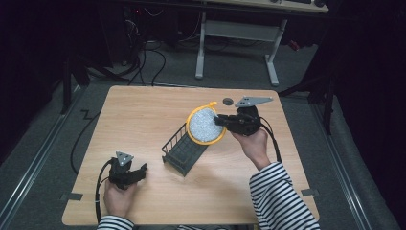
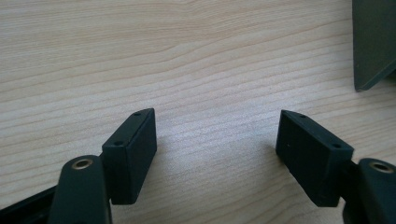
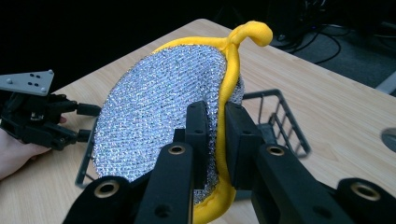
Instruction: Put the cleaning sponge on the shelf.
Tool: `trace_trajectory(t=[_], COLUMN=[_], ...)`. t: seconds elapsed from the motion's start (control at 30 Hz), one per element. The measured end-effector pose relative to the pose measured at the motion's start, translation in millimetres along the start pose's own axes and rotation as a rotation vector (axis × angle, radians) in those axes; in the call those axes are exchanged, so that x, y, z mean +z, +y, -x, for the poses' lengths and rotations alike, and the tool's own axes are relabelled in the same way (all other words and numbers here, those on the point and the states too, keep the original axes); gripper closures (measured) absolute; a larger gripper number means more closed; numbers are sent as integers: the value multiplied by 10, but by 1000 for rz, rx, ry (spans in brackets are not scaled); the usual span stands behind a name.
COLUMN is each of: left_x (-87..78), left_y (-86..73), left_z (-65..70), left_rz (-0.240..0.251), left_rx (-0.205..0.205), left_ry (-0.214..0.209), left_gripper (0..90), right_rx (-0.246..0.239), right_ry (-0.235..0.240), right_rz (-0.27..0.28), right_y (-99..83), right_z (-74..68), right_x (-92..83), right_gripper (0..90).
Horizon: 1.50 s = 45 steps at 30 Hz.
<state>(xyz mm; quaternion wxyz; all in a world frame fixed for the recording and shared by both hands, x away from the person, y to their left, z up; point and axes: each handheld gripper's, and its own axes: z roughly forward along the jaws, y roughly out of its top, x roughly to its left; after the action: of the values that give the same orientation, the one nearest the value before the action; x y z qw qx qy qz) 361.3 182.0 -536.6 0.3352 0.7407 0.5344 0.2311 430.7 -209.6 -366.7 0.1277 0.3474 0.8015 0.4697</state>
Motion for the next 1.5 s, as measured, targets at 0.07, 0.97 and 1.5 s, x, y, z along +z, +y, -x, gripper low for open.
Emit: trace_trajectory(t=[0.07,0.97,1.5], left_x=[0,0,0], left_y=[0,0,0], left_z=[0,0,-1], left_rz=[0,0,0], left_rx=[0,0,0], left_ry=[0,-1,-1], left_gripper=[298,297,296], right_rx=[-4,8,-7], right_ry=[9,30,-10], right_rz=[-10,-120,-179], right_y=[50,29,-67], right_z=[-17,2,49], right_x=[102,861,1022], right_gripper=[813,803,798])
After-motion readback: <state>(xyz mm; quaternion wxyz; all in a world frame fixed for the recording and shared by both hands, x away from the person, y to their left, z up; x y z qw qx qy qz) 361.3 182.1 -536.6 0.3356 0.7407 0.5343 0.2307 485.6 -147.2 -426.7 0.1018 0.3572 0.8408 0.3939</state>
